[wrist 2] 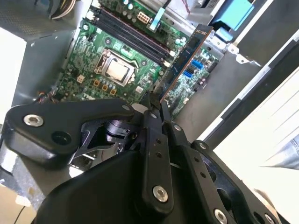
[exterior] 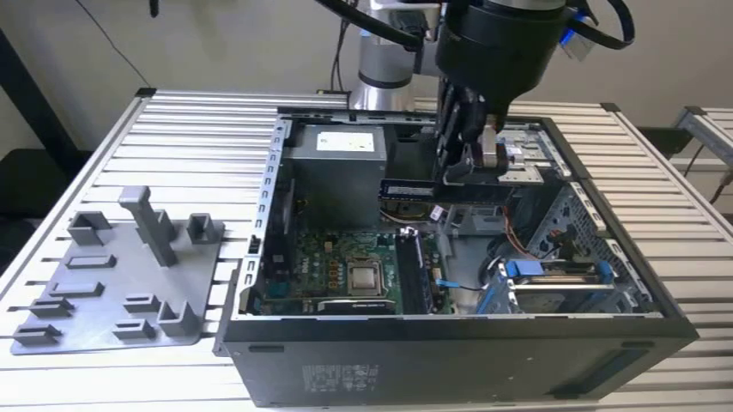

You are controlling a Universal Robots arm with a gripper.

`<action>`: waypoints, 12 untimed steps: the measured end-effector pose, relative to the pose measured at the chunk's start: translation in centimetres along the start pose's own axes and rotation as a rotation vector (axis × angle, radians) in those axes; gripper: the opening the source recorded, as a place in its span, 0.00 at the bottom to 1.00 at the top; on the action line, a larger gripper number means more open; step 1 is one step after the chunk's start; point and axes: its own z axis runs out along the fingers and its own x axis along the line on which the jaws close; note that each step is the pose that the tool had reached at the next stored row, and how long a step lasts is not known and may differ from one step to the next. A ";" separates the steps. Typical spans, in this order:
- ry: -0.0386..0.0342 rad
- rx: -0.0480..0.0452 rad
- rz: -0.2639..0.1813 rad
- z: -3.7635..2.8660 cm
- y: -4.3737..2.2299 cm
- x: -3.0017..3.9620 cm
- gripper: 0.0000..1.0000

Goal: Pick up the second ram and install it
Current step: 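Pick up the second ram and move it above second insertion slot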

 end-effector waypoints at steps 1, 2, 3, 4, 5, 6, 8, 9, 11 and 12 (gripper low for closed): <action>0.0000 0.0000 0.000 0.00 -0.11 0.00 0.14; -0.0001 -0.0001 0.000 0.00 -0.13 -0.01 0.14; -0.0001 0.0000 0.000 0.00 -0.13 -0.01 0.14; 0.0000 0.0000 0.000 0.00 -0.13 0.00 0.14; -0.0001 0.0000 0.000 0.00 -0.14 0.00 0.14; -0.0001 0.0000 0.000 0.00 -0.14 -0.01 0.14; -0.0001 0.0000 0.000 0.00 -0.14 -0.01 0.14; -0.0001 0.0000 0.000 0.00 -0.15 -0.04 0.14; 0.0000 0.0000 0.000 0.00 -0.14 -0.19 0.14; -0.0001 0.0001 0.000 0.01 -0.13 -0.30 0.14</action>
